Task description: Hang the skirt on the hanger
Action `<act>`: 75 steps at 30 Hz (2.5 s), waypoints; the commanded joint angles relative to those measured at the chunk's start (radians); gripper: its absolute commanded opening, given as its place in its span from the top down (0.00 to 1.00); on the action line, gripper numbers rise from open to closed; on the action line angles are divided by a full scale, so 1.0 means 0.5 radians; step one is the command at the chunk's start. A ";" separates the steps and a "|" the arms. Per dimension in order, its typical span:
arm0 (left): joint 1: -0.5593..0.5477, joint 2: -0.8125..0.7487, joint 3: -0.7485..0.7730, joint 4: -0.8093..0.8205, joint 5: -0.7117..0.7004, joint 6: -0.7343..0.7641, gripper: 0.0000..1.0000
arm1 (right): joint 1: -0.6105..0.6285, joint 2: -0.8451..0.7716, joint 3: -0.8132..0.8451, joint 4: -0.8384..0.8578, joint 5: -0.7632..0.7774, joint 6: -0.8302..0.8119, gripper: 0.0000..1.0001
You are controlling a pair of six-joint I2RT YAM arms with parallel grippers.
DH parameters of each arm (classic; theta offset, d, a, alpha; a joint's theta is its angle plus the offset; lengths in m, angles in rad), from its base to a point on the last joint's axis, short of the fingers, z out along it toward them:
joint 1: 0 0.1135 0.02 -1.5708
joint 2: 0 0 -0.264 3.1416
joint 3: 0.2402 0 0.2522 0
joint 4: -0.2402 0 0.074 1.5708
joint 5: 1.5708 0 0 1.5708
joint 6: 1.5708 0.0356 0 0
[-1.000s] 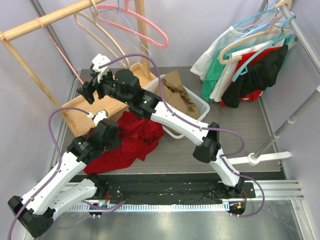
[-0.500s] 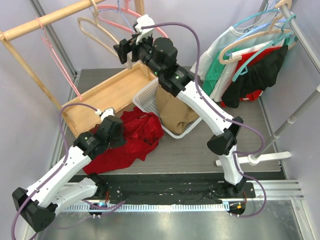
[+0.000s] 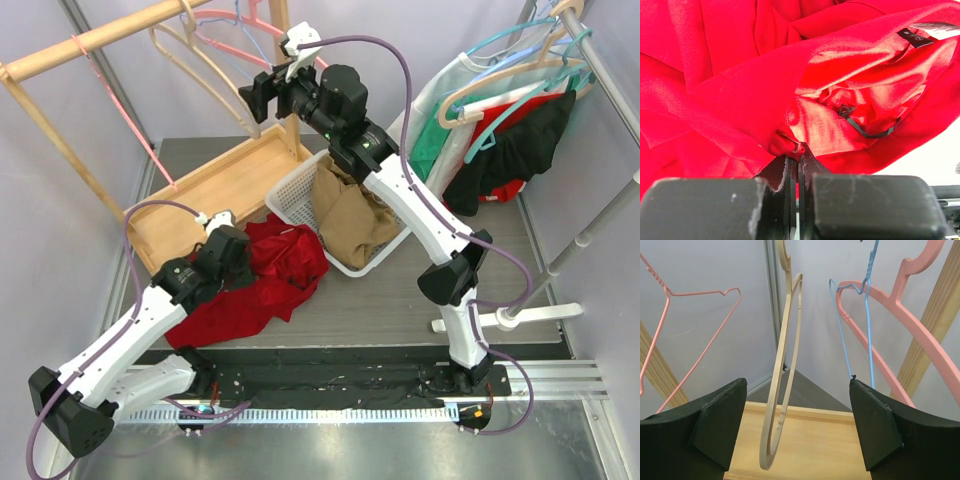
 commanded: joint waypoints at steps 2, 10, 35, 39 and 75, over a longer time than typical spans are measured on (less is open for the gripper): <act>0.009 0.026 0.097 0.087 -0.013 0.025 1.00 | 0.008 0.067 0.072 0.029 -0.146 0.048 0.13; 0.009 0.029 0.088 0.091 -0.026 0.025 1.00 | 0.023 0.154 0.121 -0.011 -0.189 0.054 0.27; 0.015 0.007 0.146 0.063 -0.099 0.105 1.00 | 0.084 -0.055 -0.039 0.375 0.136 0.045 0.99; 0.012 0.001 0.143 0.060 -0.105 0.108 1.00 | 0.084 -0.089 -0.020 0.339 0.124 0.045 0.99; 0.221 0.210 0.600 -0.146 -0.041 0.289 1.00 | 0.091 -2.561 -1.874 -1.553 0.001 0.241 0.99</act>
